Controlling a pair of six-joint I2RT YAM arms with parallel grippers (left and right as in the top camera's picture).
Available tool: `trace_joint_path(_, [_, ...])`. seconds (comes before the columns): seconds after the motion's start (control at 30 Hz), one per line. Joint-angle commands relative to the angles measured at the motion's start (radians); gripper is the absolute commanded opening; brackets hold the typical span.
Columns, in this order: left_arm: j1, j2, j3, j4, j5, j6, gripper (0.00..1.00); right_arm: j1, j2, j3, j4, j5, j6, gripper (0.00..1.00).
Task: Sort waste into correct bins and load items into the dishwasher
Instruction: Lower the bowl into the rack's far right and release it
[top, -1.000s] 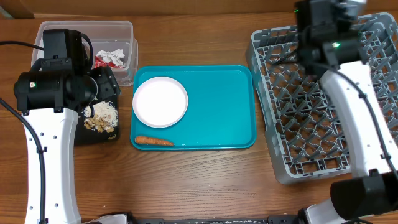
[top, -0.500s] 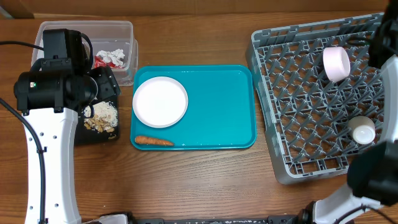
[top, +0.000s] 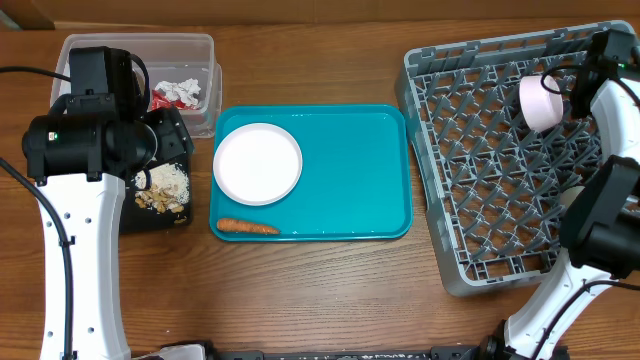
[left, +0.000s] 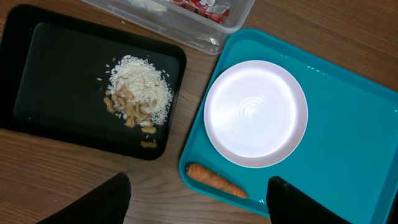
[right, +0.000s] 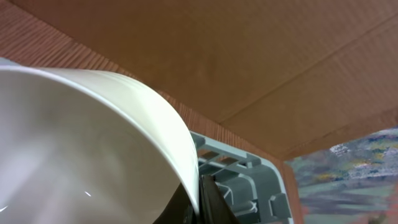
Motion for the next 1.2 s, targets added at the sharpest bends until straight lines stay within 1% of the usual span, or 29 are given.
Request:
trace_joint_path(0.0, [0.0, -0.007, 0.013, -0.007, -0.002, 0.004, 0.72, -0.002, 0.004, 0.002, 0.003, 0.005, 0.05, 0.04])
trace_joint_path(0.2, [0.0, -0.007, 0.013, -0.006, -0.002, 0.005, 0.72, 0.016, 0.004, 0.002, -0.006, -0.092, 0.049, 0.04])
trace_joint_path(0.37, [0.0, -0.007, 0.013, -0.007, -0.002, 0.005, 0.72, 0.058, 0.004, 0.002, -0.038, -0.124, 0.05, 0.05])
trace_joint_path(0.4, [0.0, -0.007, 0.013, -0.007, -0.003, 0.005, 0.73, 0.068, 0.004, 0.002, -0.047, -0.135, 0.05, 0.07])
trace_joint_path(0.43, [0.0, -0.007, 0.013, -0.007, -0.003, 0.005, 0.73, 0.076, 0.004, 0.002, -0.056, -0.145, 0.05, 0.14])
trace_joint_path(0.47, [0.0, -0.007, 0.013, -0.007, -0.002, 0.005, 0.73, 0.084, 0.004, 0.002, -0.066, -0.156, 0.05, 0.18])
trace_joint_path(0.63, [0.0, -0.007, 0.013, -0.007, -0.003, 0.005, 0.73, 0.124, 0.004, 0.002, -0.098, -0.184, 0.05, 0.38])
trace_joint_path(0.7, [0.0, -0.007, 0.013, -0.007, -0.002, 0.004, 0.73, 0.137, 0.001, 0.002, -0.113, -0.187, 0.05, 0.5])
trace_joint_path(0.77, [0.0, -0.007, 0.013, -0.007, -0.002, 0.005, 0.73, 0.146, -0.011, 0.002, -0.122, -0.206, 0.05, 0.58])
trace_joint_path(0.8, [0.0, -0.007, 0.013, -0.008, -0.002, 0.004, 0.73, 0.149, -0.022, 0.002, -0.124, -0.225, 0.05, 0.61])
trace_joint_path(0.9, [0.0, -0.007, 0.013, -0.008, -0.002, 0.005, 0.73, 0.151, -0.074, 0.005, -0.129, -0.306, 0.049, 0.62])
trace_joint_path(0.93, [0.0, -0.007, 0.013, -0.008, -0.002, 0.005, 0.73, 0.151, -0.112, 0.005, -0.13, -0.355, 0.044, 0.66])
trace_joint_path(1.0, [0.0, -0.007, 0.013, -0.008, -0.002, 0.005, 0.75, 0.151, -0.167, 0.005, -0.128, -0.424, 0.01, 0.7])
trace_joint_path(1.07, [0.0, -0.007, 0.013, -0.008, -0.002, 0.005, 0.76, 0.151, -0.225, 0.005, -0.129, -0.502, -0.032, 0.72])
trace_joint_path(1.1, [0.0, -0.007, 0.013, -0.008, -0.002, 0.004, 0.76, 0.152, -0.256, 0.005, -0.129, -0.557, -0.058, 0.76])
trace_joint_path(1.17, [0.0, -0.007, 0.013, -0.008, -0.002, 0.004, 0.77, 0.155, -0.315, 0.005, -0.13, -0.682, -0.12, 0.8])
